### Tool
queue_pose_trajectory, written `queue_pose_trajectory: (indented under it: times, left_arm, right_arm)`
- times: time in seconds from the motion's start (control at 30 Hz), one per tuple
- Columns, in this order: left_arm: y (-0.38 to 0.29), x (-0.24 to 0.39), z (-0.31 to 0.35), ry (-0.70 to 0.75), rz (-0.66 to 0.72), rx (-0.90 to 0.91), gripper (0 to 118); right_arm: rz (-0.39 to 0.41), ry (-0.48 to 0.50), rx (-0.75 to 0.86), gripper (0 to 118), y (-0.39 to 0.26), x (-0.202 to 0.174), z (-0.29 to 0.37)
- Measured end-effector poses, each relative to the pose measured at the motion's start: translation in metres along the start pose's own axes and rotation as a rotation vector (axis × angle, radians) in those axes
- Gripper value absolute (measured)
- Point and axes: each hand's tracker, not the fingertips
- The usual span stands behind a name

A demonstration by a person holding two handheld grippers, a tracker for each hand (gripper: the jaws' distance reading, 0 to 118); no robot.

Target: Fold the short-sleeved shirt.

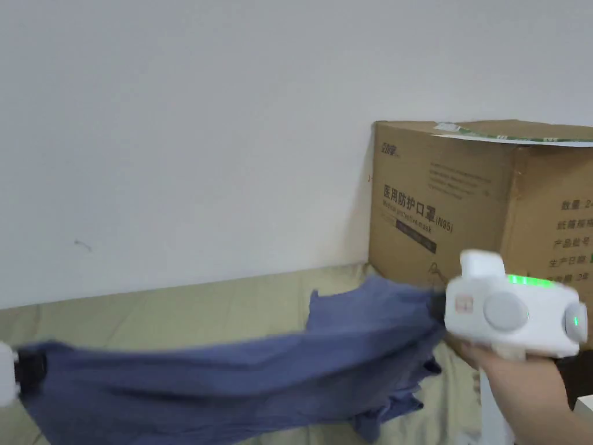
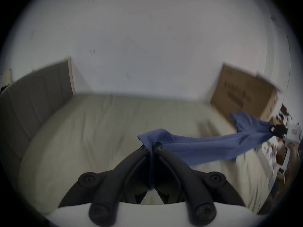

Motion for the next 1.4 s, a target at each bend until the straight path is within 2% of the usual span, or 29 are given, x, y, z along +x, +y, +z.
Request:
queue_pose_trajectory:
  times: [0.1,0.2,0.27,0.37,0.43,0.6,0.87,0.93,0.97,1.0,1.03,1.07,1.1,1.13,1.17,1.23,1.33,1.37,1.4]
  left_arm:
    - [-0.091,-0.006,0.009,-0.035,-0.058,-0.181,2]
    - [-0.157,-0.025,0.038,-0.083,-0.033,-0.276,2]
    - [-0.185,-0.035,0.065,-0.085,-0.021,-0.284,2]
    - [-0.209,-0.046,0.112,-0.086,0.001,-0.282,2]
    - [-0.221,-0.052,0.136,-0.119,-0.021,-0.285,2]
    - [-0.254,-0.051,0.186,-0.142,-0.065,-0.323,2]
    - [-0.279,-0.057,0.229,-0.176,-0.055,-0.339,2]
    - [-0.283,-0.058,0.232,-0.181,-0.042,-0.325,6]
    - [-0.284,-0.058,0.235,-0.177,-0.04,-0.303,14]
    - [-0.284,-0.055,0.239,-0.172,-0.041,-0.285,40]
    - [-0.283,-0.056,0.243,-0.167,-0.036,-0.274,72]
    - [-0.281,-0.057,0.246,-0.168,-0.028,-0.268,103]
    - [-0.279,-0.058,0.25,-0.172,-0.017,-0.257,118]
    - [-0.276,-0.055,0.256,-0.177,-0.009,-0.237,114]
    - [-0.272,-0.056,0.267,-0.194,0.012,-0.156,114]
    - [-0.261,-0.052,0.28,-0.186,0.016,-0.135,114]
    - [-0.246,-0.042,0.306,-0.23,0.058,0.002,115]
    - [-0.238,-0.03,0.317,-0.222,0.061,0.031,109]
    - [-0.23,-0.016,0.329,-0.237,0.058,0.054,83]
  right_arm:
    - [0.002,-0.014,-0.183,6,-0.091,0.042,0.005]
    - [0.026,-0.005,-0.305,6,-0.156,0.077,0.042]
    - [-0.012,0.027,-0.325,6,-0.179,0.097,0.071]
    - [0.0,0.011,-0.339,6,-0.204,0.118,0.121]
    - [0.009,0.06,-0.38,6,-0.218,0.133,0.145]
    - [0.095,0.079,-0.423,6,-0.251,0.143,0.199]
    - [0.113,0.095,-0.459,6,-0.272,0.155,0.23]
    - [0.085,0.094,-0.449,9,-0.272,0.157,0.228]
    - [0.062,0.093,-0.437,17,-0.272,0.157,0.228]
    - [0.047,0.084,-0.429,47,-0.271,0.157,0.23]
    - [0.037,0.072,-0.416,83,-0.269,0.157,0.233]
    - [0.025,0.06,-0.398,107,-0.266,0.157,0.236]
    - [0.018,0.06,-0.374,116,-0.263,0.157,0.243]
    - [0.014,0.069,-0.329,116,-0.257,0.156,0.251]
    - [0.002,0.081,-0.279,116,-0.25,0.154,0.259]
    - [-0.016,0.116,-0.193,116,-0.239,0.147,0.28]
    - [-0.034,0.194,-0.093,112,-0.22,0.129,0.317]
    - [-0.039,0.228,0.004,105,-0.217,0.123,0.332]
    - [-0.036,0.252,0.057,78,-0.212,0.115,0.343]
